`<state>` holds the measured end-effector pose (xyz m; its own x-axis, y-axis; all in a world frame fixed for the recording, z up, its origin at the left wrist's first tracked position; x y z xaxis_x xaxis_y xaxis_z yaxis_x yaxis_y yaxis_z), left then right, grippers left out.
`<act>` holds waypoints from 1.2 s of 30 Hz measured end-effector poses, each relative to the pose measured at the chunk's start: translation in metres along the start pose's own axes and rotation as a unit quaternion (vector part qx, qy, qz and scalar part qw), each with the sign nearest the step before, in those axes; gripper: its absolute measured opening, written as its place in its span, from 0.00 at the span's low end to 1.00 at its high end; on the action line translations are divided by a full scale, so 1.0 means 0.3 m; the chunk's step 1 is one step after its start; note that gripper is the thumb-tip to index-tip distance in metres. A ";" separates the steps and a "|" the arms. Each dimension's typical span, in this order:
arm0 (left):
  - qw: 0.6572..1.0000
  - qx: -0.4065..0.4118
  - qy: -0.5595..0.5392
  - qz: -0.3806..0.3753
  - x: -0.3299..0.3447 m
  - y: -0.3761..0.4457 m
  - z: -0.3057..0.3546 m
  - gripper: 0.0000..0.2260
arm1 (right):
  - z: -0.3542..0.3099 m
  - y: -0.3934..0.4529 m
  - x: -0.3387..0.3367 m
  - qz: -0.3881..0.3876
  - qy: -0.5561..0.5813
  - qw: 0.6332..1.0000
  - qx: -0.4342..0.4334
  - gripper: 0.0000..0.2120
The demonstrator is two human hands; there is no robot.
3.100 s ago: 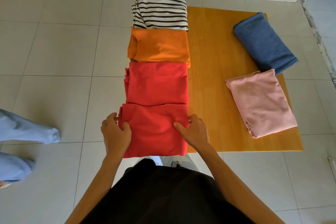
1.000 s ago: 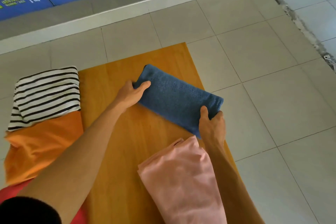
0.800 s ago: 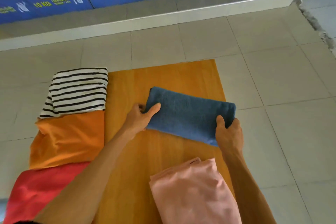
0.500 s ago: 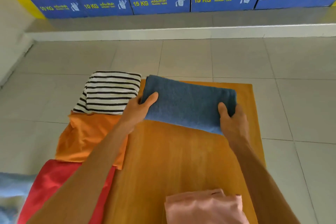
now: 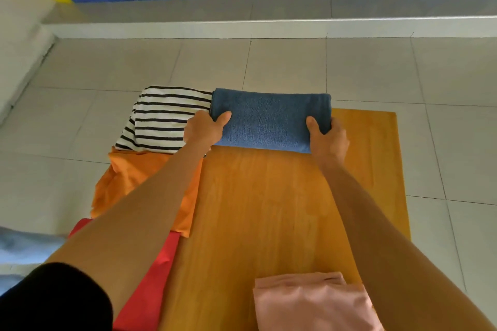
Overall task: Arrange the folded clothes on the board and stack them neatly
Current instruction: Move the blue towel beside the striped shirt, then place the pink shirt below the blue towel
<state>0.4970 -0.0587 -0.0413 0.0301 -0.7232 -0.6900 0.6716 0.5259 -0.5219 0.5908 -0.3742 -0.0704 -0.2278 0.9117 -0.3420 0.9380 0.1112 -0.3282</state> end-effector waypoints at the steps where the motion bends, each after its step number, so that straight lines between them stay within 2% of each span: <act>1: 1.000 0.003 0.011 0.011 0.002 -0.006 0.004 0.31 | 0.000 0.004 -0.002 -0.006 -0.005 1.000 0.001 0.20; 3: 0.999 0.013 0.021 0.022 0.006 -0.033 0.020 0.30 | -0.003 0.010 -0.012 -0.031 -0.018 0.999 0.009 0.22; 7: 0.997 0.048 -0.067 0.007 0.011 -0.134 0.021 0.31 | 0.009 -0.030 -0.064 -0.086 -0.037 0.994 0.060 0.23; 9: 0.991 0.092 -0.086 0.041 0.008 -0.239 0.013 0.34 | 0.061 -0.108 -0.122 -0.075 -0.008 0.994 0.075 0.21; 11: 0.983 0.135 -0.110 0.055 0.051 -0.364 -0.006 0.31 | 0.133 -0.237 -0.202 -0.034 0.037 0.996 0.074 0.16; 13: 0.984 0.152 -0.095 -0.008 0.169 -0.489 -0.022 0.28 | 0.224 -0.415 -0.297 0.035 0.069 0.993 0.084 0.10; 15: 0.976 0.162 -0.063 -0.129 0.338 -0.615 -0.037 0.30 | 0.328 -0.611 -0.386 0.101 0.078 0.985 0.118 0.07; 18: 0.926 0.208 0.029 -0.313 0.571 -0.804 -0.035 0.40 | 0.452 -0.891 -0.471 0.155 0.051 0.972 0.170 0.09; 19: 0.907 0.230 0.068 -0.347 0.627 -0.854 -0.041 0.40 | 0.478 -0.970 -0.487 0.154 0.033 0.971 0.179 0.11; 20: 0.894 0.252 0.113 -0.354 0.663 -0.893 -0.051 0.36 | 0.500 -1.040 -0.498 0.146 0.007 0.971 0.188 0.14; 21: 0.886 0.273 0.157 -0.339 0.683 -0.922 -0.064 0.31 | 0.522 -1.105 -0.509 0.135 -0.027 0.970 0.201 0.17; 24: 0.877 0.304 0.270 -0.256 0.699 -0.970 -0.128 0.29 | 0.606 -1.267 -0.538 0.090 -0.121 0.955 0.256 0.25; 27: 0.906 0.259 0.254 -0.217 0.676 -0.977 -0.223 0.21 | 0.684 -1.388 -0.527 0.020 -0.198 0.925 0.323 0.31; 29: 0.932 0.196 0.230 -0.198 0.642 -0.974 -0.307 0.17 | 0.690 -1.430 -0.488 -0.010 -0.226 0.918 0.326 0.37; 32: 0.959 0.113 0.201 -0.163 0.580 -0.976 -0.447 0.16 | 0.682 -1.461 -0.396 -0.019 -0.159 0.934 0.319 0.40; 34: 0.973 0.078 0.159 -0.148 0.535 -0.991 -0.539 0.15 | 0.676 -1.461 -0.312 -0.031 -0.082 0.945 0.315 0.36; 36: 0.985 0.058 0.095 -0.134 0.490 -1.009 -0.616 0.14 | 0.646 -1.432 -0.230 -0.070 -0.093 0.948 0.295 0.32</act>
<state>0.1613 -0.2416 -0.0774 -0.2907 -0.7265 -0.6227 0.7173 0.2652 -0.6443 0.1529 -0.5616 -0.0764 -0.4332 0.8122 -0.3908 0.5984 -0.0650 -0.7985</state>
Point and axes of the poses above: each hand's wrist, its own y-axis towards the middle knuckle, its own x-axis out of the palm, z = x × y, the point moved 8 cm from there along y, towards the middle knuckle, and after that the axes turned 13 degrees about -z, right-handed, at the moved point
